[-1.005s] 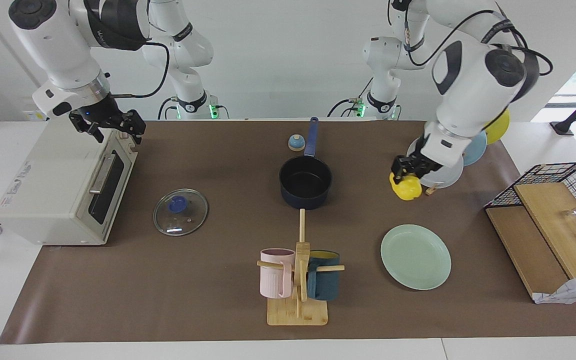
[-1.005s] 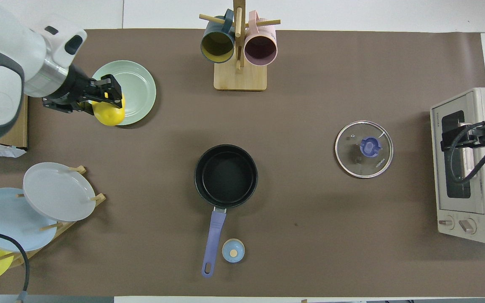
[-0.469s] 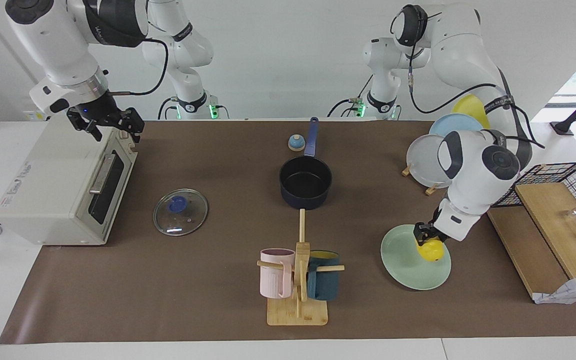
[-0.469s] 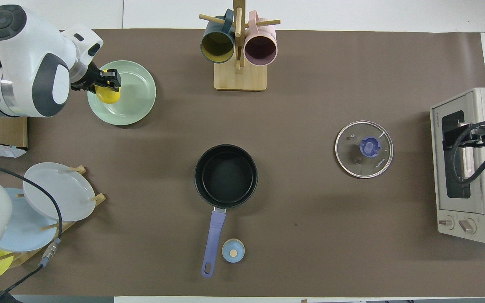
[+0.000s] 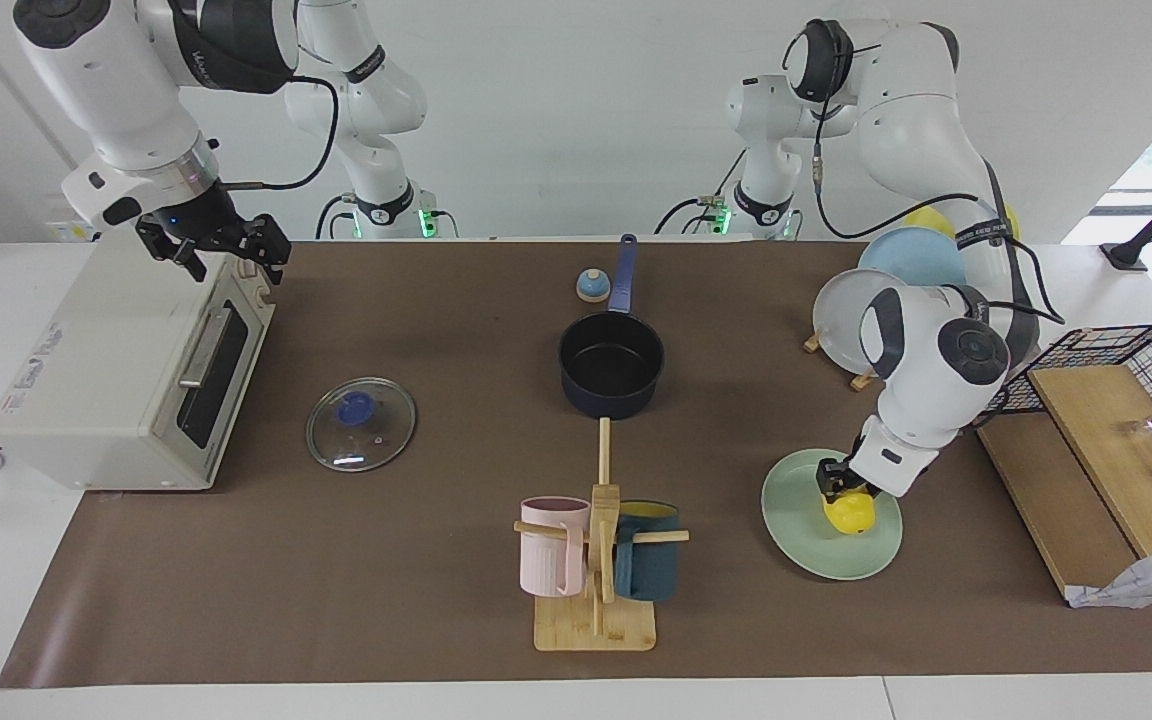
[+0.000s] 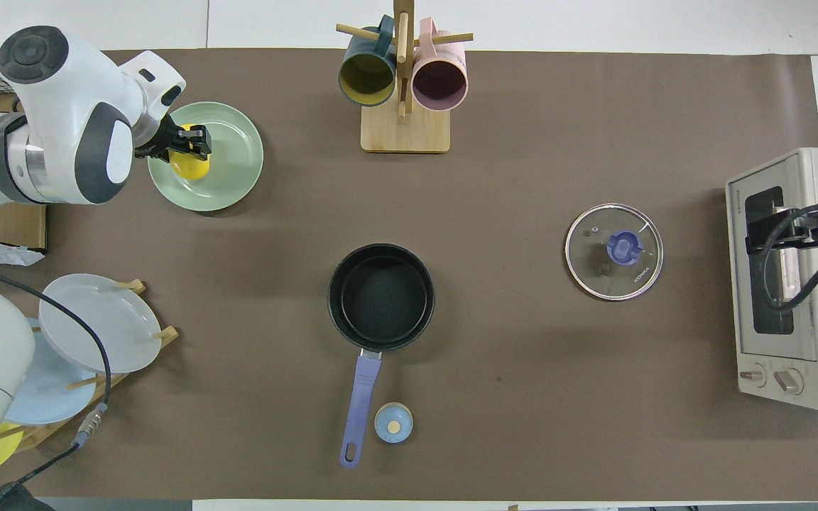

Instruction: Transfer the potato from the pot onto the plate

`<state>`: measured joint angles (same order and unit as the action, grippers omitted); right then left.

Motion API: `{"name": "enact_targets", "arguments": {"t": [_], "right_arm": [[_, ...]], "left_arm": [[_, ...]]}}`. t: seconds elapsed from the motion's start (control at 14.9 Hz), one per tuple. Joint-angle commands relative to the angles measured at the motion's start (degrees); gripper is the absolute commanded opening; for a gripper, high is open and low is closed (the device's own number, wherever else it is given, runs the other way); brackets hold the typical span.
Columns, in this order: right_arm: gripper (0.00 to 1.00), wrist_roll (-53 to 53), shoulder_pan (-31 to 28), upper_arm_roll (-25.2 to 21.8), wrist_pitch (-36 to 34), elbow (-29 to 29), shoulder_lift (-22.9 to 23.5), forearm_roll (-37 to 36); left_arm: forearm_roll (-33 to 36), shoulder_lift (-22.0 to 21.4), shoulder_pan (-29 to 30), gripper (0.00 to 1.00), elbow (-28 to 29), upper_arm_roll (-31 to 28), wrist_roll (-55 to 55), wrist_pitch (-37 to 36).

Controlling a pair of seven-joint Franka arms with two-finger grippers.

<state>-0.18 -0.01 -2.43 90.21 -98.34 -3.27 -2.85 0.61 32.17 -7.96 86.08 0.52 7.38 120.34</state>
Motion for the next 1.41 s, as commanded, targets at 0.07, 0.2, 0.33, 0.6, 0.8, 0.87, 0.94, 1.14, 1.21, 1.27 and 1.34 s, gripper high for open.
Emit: {"name": "enact_targets", "arguments": {"t": [0.07,0.2,0.33,0.6,0.8,0.87,0.94,1.14,1.21,1.27,1.34], "right_arm": [[1.00,0.6,-0.3,0.2,-0.1,1.0,0.5,1.5],[1.00,0.7,-0.3,0.2,-0.1,0.8,0.4,1.4],[1.00,0.7,-0.7,0.2,-0.2,0.5,0.3,1.5],[1.00,0.6,-0.3,0.2,-0.2,0.5,0.2,1.5],[1.00,0.6,-0.3,0.2,-0.2,0.4,0.2,1.5],[1.00,0.6,-0.3,0.2,-0.2,0.4,0.2,1.5],[1.00,0.5,-0.3,0.2,-0.4,0.4,0.1,1.5],[1.00,0.5,-0.7,0.2,-0.5,0.3,0.1,1.5],[1.00,0.5,-0.9,0.2,-0.5,0.3,0.1,1.5],[1.00,0.5,-0.9,0.2,-0.4,0.3,0.1,1.5],[1.00,0.5,-0.9,0.2,-0.5,0.3,0.1,1.5]], "left_arm": [[1.2,-1.5,-0.4,0.78,2.0,-0.2,-0.4,1.0],[1.2,-1.9,0.0,1.00,0.8,-0.2,-0.4,-0.3],[1.2,-5.2,0.2,1.00,0.3,-0.2,-0.5,-3.5],[0.5,-17.0,1.6,1.00,0.5,-0.3,0.6,-14.4],[0.5,-25.7,2.4,1.00,0.5,-1.4,0.5,-23.5],[0.6,-28.4,2.4,1.00,0.6,-1.6,0.3,-26.9],[0.6,-30.8,2.3,1.00,0.8,-1.6,0.1,-30.0],[0.6,-35.6,2.2,1.00,2.6,-1.5,0.2,-36.6],[0.6,-37.5,2.2,1.00,4.9,-1.5,0.4,-37.5],[0.6,-39.8,2.2,1.00,8.5,-1.5,0.3,-37.3],[0.6,-42.0,1.8,1.00,12.7,-1.5,0.3,-36.0]]}}
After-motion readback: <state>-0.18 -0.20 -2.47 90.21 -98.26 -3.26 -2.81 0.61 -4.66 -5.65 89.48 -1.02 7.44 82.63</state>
